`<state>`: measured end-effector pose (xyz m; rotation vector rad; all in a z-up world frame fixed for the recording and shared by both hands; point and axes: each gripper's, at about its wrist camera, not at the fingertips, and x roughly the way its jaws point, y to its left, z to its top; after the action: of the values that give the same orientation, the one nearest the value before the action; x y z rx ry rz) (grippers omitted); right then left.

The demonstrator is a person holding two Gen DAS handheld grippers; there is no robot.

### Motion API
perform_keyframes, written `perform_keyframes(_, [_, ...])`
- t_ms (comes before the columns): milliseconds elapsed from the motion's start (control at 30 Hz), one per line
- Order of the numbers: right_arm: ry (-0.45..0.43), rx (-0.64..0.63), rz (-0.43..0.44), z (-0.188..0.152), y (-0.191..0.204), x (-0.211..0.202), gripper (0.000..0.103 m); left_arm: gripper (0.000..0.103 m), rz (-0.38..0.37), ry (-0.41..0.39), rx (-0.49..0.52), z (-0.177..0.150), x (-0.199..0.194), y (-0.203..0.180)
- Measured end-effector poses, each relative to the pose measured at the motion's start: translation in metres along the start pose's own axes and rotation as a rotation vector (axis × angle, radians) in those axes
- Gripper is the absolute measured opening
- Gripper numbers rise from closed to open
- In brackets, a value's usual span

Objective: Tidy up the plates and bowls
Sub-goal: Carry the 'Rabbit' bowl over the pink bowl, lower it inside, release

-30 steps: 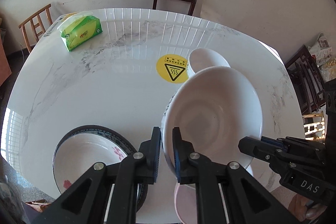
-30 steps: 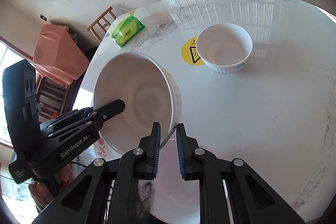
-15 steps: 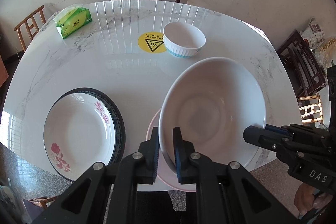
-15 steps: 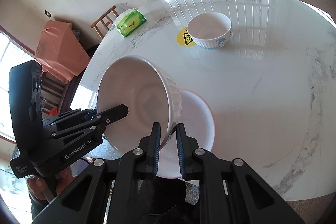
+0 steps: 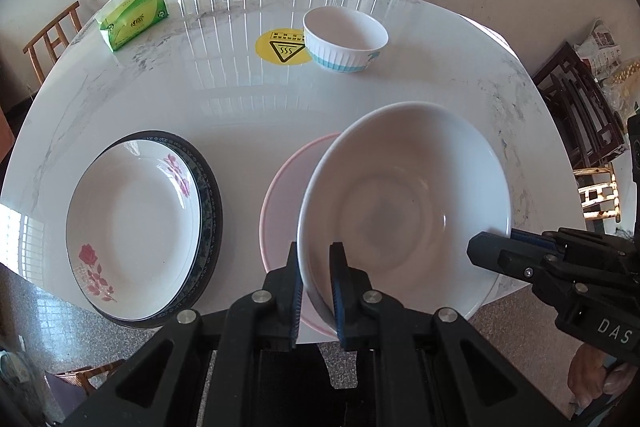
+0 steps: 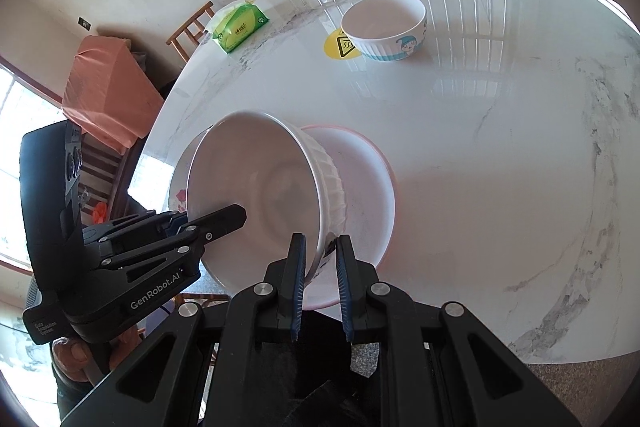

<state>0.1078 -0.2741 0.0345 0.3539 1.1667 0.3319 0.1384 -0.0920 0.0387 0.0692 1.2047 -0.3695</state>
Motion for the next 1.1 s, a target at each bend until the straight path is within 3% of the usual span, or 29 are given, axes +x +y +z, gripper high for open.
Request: perform_keyframes(1100, [0.071, 0.040, -0.029, 0.000, -0.017, 0.038, 0.015, 0.013, 0.018, 0.035, 0.012, -0.007, 0.036, -0.001])
